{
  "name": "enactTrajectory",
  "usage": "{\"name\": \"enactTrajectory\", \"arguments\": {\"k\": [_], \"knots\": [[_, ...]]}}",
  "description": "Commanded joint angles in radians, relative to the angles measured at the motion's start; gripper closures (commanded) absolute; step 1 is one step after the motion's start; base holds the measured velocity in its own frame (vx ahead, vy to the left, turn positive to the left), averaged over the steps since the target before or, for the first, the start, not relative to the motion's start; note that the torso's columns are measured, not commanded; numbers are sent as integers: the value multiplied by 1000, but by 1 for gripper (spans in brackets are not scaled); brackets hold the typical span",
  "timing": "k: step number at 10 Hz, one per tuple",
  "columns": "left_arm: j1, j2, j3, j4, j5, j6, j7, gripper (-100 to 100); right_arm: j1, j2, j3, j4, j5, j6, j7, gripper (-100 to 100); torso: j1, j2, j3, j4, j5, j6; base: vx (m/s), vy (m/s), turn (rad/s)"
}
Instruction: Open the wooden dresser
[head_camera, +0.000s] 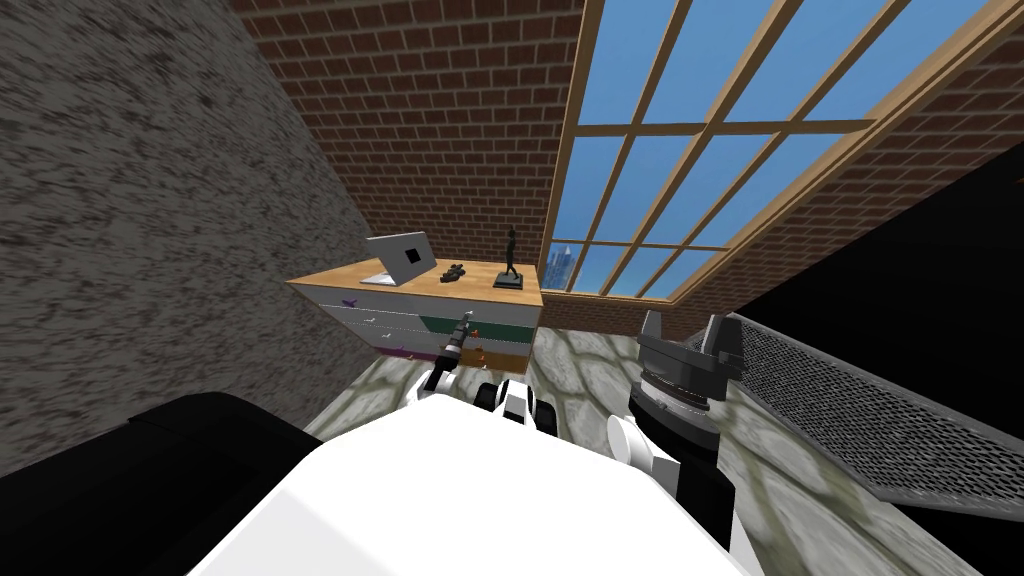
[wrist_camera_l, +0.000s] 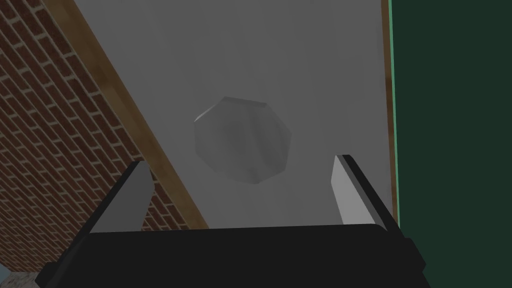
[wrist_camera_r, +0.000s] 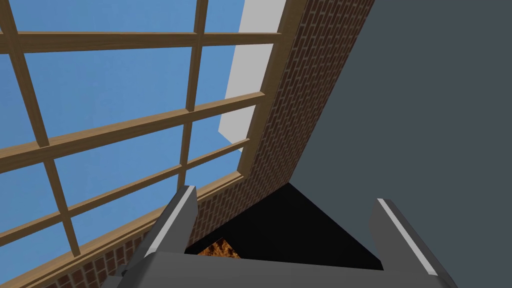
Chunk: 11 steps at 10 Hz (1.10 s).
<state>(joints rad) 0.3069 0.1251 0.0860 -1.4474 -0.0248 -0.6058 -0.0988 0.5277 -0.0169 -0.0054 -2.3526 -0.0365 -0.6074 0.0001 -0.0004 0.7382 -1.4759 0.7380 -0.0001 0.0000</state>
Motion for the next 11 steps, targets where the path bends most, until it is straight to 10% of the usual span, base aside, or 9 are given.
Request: {"name": "enactTrajectory", "arguments": {"k": [1, 5, 6, 11], "knots": [[0, 10, 2, -30, -2, 51, 6, -100, 0, 0, 0, 0, 0, 0, 0, 0, 0, 0, 0, 0, 0, 0, -22, -10, -5], [-9, 18, 8, -50, 3, 74, 11, -100, 0, 0, 0, 0, 0, 0, 0, 0, 1, -5, -3, -1, 0, 0, 48, -2, -11], [-2, 9, 2, -28, -1, 47, 6, 100, 0, 0, 0, 0, 0, 0, 0, 0, 1, 0, -1, 0, 0, 0, -42, 12, 23], [28, 27, -3, -99, 3, 80, 22, 100, 0, 0, 0, 0, 0, 0, 0, 0, -3, 7, 4, 3, -2, 0, -129, -32, 17]]}}
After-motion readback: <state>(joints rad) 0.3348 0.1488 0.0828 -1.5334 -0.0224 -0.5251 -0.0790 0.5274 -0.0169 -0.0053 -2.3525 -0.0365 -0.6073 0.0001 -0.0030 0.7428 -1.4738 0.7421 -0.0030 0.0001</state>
